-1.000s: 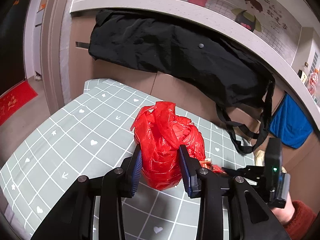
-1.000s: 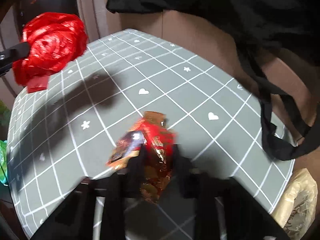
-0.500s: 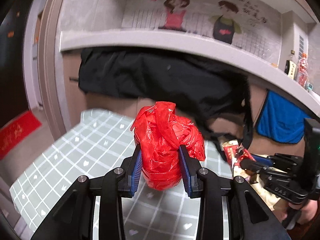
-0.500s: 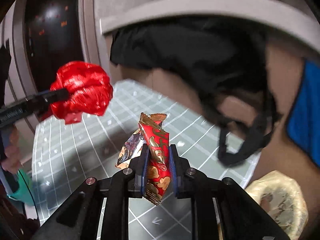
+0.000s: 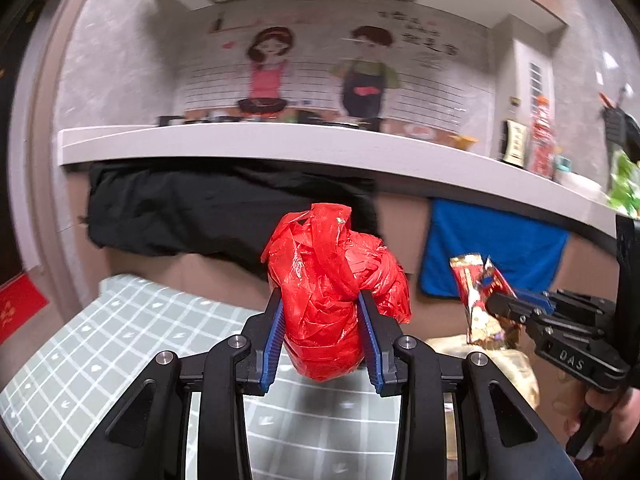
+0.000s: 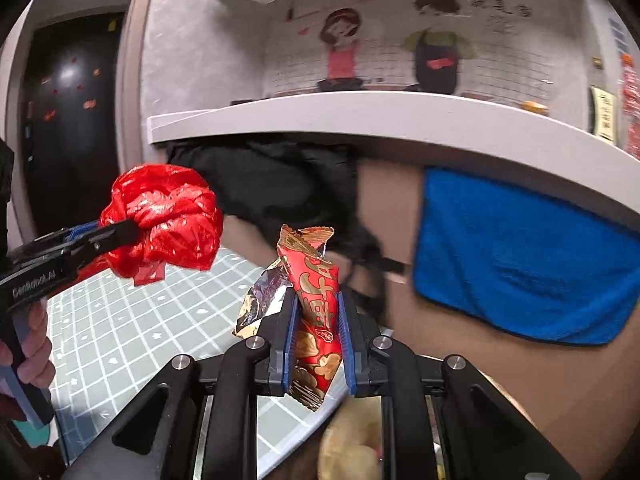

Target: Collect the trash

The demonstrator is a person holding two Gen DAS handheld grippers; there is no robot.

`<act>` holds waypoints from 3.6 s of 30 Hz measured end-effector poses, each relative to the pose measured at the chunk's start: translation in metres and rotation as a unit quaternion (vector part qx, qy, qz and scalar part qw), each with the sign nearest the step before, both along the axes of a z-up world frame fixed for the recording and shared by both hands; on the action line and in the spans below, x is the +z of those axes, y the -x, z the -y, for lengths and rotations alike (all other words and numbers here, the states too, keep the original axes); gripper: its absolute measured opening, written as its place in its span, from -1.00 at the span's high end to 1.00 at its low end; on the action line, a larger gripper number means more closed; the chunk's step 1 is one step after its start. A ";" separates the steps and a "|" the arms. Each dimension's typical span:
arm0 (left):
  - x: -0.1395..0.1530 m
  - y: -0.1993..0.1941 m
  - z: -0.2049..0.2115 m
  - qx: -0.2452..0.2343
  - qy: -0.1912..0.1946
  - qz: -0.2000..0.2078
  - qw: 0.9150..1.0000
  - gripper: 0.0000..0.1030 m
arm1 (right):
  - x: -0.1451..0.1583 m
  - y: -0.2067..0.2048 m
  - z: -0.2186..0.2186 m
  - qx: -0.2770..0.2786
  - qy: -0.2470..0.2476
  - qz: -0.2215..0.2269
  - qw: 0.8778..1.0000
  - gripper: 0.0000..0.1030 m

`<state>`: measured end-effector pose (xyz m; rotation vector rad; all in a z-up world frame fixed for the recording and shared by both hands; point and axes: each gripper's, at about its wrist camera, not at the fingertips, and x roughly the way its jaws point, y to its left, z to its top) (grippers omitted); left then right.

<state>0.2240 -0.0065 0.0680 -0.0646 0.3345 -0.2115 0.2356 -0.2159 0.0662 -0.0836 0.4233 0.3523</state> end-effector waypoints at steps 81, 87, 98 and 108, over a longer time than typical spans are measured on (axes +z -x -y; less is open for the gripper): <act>-0.078 0.142 0.028 -0.058 -0.066 -0.087 0.992 -0.16 | -0.084 0.145 0.064 -0.112 -0.129 -0.105 0.980 -0.08; -0.090 0.182 0.023 -0.026 -0.092 -0.092 0.991 -0.16 | -0.082 0.206 0.020 -0.130 -0.047 -0.058 0.989 -0.08; -0.088 0.216 0.008 0.044 -0.106 -0.068 0.991 -0.16 | -0.095 0.246 -0.019 -0.131 -0.007 -0.029 0.991 -0.08; -0.084 0.226 -0.003 0.049 -0.100 -0.070 0.991 -0.16 | -0.092 0.248 -0.028 -0.118 -0.008 -0.023 0.993 -0.08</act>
